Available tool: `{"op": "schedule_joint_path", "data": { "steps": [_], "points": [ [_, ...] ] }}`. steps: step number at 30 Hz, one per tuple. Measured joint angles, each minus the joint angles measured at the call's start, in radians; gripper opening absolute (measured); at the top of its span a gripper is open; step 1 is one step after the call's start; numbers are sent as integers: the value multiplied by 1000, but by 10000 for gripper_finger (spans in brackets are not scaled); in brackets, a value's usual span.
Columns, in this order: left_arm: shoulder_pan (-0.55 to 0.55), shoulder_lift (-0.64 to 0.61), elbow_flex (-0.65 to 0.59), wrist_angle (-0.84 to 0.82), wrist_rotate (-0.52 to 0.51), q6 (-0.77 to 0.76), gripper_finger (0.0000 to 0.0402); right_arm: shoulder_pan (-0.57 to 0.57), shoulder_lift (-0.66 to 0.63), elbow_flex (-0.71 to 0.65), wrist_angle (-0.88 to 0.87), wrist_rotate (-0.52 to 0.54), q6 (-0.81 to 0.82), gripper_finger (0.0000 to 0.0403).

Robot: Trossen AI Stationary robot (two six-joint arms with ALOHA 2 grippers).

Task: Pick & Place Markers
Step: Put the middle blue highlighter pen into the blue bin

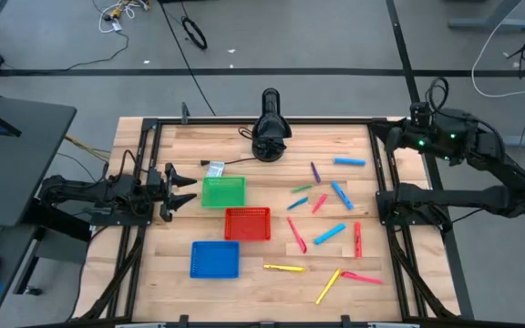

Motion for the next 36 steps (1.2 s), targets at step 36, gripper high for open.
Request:
{"op": "schedule_joint_path", "data": {
  "steps": [36],
  "points": [
    [0, 0, 0, 0, 0, 0, 234, 117, 387, 197, -388, -283, 248, 204]
  ]
}}
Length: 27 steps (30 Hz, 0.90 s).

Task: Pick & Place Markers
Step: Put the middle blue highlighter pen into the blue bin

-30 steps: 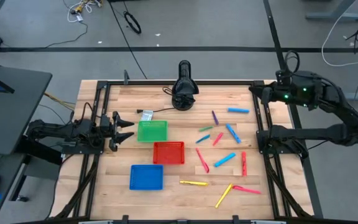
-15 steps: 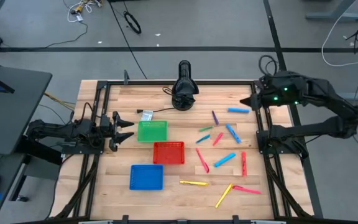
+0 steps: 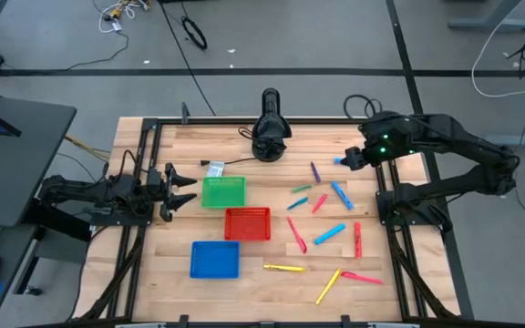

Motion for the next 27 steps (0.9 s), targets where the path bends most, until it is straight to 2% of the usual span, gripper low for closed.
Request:
{"op": "schedule_joint_path", "data": {
  "steps": [12, 22, 27],
  "points": [
    [0, 0, 0, 0, 0, 0, 234, 2, 81, 0, -78, 0, -95, 204],
    [0, 0, 0, 0, 0, 0, 234, 2, 111, 0, -269, 0, -105, 204],
    [0, 0, 0, 0, 0, 0, 234, 2, 136, 0, -282, 4, -144, 204]
  ]
}}
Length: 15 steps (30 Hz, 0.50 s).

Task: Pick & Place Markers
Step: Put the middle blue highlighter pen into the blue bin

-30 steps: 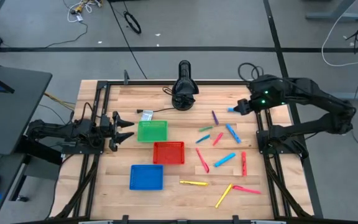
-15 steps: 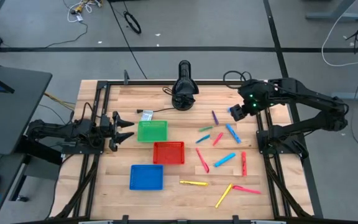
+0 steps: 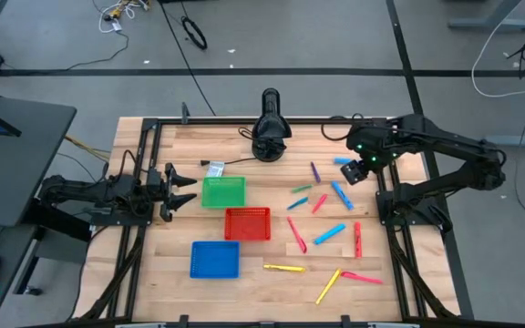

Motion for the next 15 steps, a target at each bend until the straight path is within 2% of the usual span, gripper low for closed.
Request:
{"op": "schedule_joint_path", "data": {
  "steps": [15],
  "points": [
    [0, 0, 0, 0, 0, 0, 234, -2, 55, -1, -1, 0, -60, 204]
  ]
}}
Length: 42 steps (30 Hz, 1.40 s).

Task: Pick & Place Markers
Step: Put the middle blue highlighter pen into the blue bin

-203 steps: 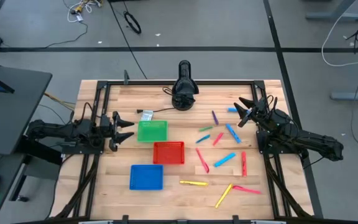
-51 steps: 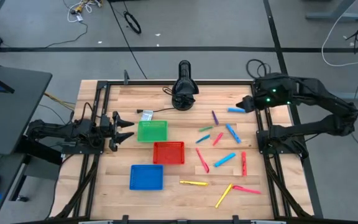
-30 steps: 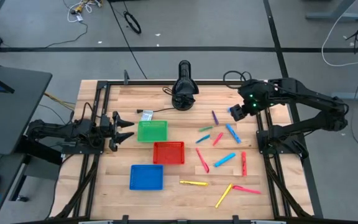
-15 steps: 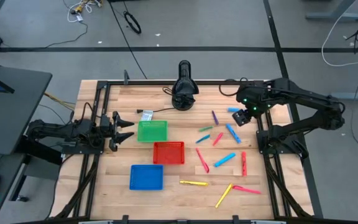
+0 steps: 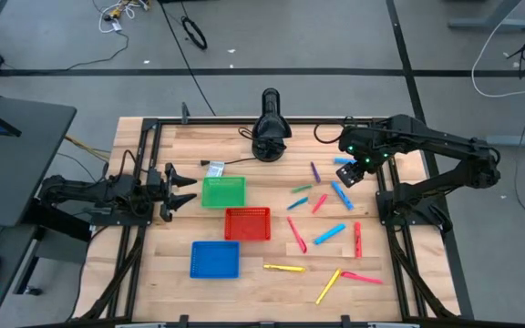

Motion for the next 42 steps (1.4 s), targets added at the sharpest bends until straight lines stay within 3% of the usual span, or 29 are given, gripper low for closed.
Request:
{"op": "schedule_joint_path", "data": {
  "steps": [22, 42],
  "points": [
    [0, 0, 0, 0, 0, 0, 234, 0, -4, -260, 54, 30, 101, 204],
    [0, 0, 0, 0, 0, 0, 234, 2, -4, -495, 278, 34, 134, 204]
  ]
}}
